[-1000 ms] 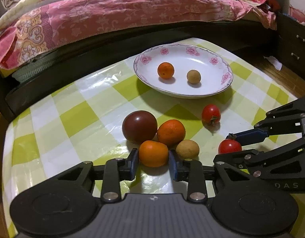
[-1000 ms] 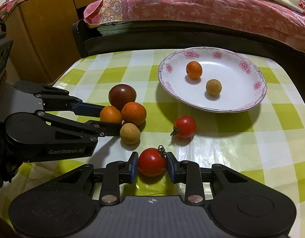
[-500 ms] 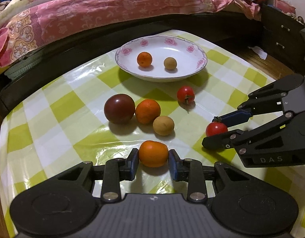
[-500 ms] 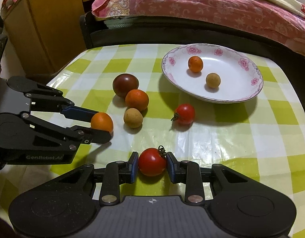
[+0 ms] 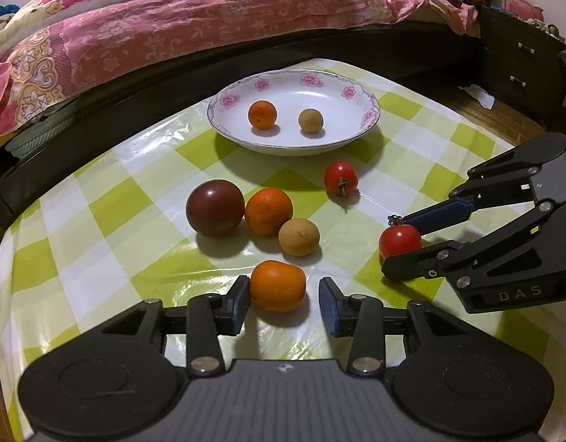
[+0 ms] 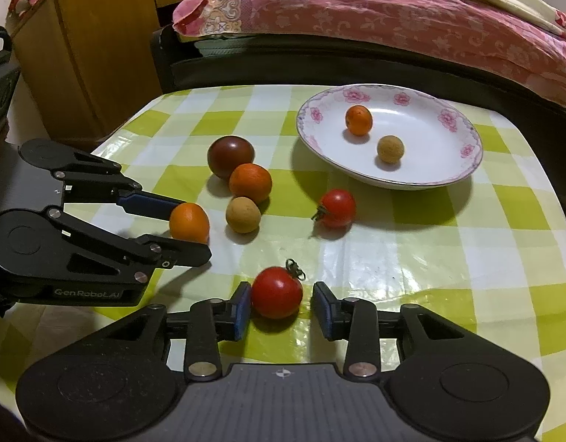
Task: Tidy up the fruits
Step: 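Lift and carry the cherry tomato and orange with both tools toward the plate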
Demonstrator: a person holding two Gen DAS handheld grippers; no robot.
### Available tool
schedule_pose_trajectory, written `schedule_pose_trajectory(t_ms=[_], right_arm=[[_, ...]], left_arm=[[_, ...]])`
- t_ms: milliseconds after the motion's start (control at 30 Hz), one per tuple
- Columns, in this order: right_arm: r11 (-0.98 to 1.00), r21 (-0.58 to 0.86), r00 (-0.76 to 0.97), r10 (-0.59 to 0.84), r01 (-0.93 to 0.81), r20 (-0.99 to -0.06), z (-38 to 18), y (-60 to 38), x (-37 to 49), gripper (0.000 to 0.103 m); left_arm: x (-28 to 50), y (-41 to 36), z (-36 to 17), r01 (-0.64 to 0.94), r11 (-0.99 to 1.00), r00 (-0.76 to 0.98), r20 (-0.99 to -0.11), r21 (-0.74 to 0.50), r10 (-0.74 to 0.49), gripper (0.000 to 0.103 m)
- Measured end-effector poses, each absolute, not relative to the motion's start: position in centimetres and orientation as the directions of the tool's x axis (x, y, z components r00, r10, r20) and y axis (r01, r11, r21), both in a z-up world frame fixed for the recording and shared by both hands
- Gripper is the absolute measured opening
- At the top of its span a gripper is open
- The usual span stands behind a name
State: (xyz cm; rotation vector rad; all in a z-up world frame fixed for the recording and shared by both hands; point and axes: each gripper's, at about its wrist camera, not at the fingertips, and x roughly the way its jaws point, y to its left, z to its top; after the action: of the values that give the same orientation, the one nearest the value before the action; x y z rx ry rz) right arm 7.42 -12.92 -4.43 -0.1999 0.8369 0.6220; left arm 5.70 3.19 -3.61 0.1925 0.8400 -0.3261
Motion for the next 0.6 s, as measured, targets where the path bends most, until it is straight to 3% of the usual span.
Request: schedule_pose_trajectory(t_ms=[600], right_arm=[[0.799,0.046,0.521,0.434,-0.600,-0.735,-4.55,-12.32,7.49,0.034]], left_arm=[[5.66,3.14,-3.86,0.349,0.935,0.628,-0.754,0.054,-0.192,0.051]])
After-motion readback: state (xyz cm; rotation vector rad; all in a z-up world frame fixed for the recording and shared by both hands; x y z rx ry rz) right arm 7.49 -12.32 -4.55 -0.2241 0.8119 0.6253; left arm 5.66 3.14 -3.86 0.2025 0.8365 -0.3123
